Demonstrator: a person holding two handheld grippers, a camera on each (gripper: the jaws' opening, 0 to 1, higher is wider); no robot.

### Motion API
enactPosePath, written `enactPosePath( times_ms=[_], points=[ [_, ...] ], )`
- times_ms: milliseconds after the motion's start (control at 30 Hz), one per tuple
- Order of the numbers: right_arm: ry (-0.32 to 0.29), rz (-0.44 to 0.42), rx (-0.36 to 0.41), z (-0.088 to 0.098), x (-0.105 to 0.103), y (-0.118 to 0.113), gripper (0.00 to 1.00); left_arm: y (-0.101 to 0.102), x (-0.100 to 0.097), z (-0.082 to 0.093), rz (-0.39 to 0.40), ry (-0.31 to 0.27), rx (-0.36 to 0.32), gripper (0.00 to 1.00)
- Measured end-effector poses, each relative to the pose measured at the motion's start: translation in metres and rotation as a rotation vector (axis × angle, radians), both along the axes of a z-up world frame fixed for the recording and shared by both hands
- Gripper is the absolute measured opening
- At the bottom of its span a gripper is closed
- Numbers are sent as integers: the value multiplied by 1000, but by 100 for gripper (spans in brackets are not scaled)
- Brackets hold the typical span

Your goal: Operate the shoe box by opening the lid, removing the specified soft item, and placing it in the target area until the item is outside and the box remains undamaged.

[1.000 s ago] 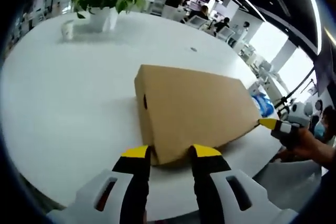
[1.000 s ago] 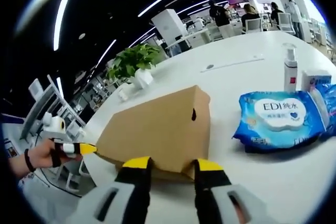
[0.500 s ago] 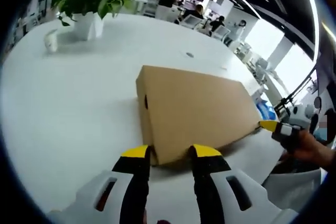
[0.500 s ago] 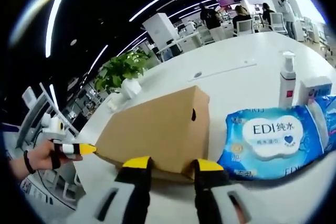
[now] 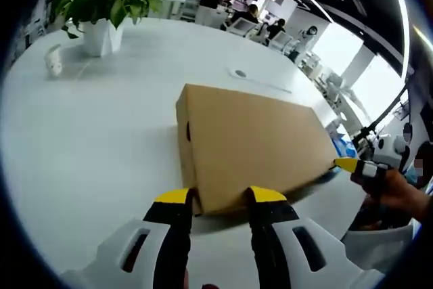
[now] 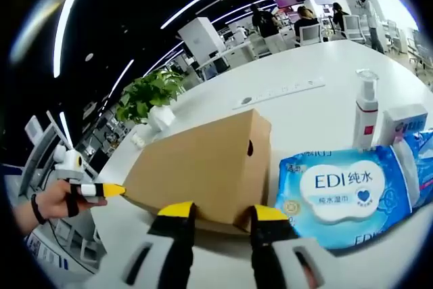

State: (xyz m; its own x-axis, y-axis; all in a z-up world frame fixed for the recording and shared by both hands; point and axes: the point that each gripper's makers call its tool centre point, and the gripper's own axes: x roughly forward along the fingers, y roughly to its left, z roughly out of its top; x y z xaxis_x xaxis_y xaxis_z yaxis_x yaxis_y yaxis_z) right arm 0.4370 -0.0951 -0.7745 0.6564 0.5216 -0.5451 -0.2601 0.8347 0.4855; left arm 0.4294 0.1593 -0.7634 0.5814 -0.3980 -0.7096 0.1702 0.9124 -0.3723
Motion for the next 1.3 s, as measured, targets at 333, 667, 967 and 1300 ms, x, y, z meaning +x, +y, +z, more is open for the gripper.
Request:
enactPosePath(
  times_ms=[333,667,967,1300],
  points=[
    [-28,30,-40,2,1,1,29,-1,0,0,6,1,-1,32],
    [-76,66,-71,20,-20,-26,44,5,-23,8,-24,-48,54,34],
    [-109,16,-109,43,-47,-77,47,7,-60,28,-47,-105,60,42],
    [-172,-58,-141,72,-75,-114,49,-16,-86,65,-60,-199,53,45]
  ],
)
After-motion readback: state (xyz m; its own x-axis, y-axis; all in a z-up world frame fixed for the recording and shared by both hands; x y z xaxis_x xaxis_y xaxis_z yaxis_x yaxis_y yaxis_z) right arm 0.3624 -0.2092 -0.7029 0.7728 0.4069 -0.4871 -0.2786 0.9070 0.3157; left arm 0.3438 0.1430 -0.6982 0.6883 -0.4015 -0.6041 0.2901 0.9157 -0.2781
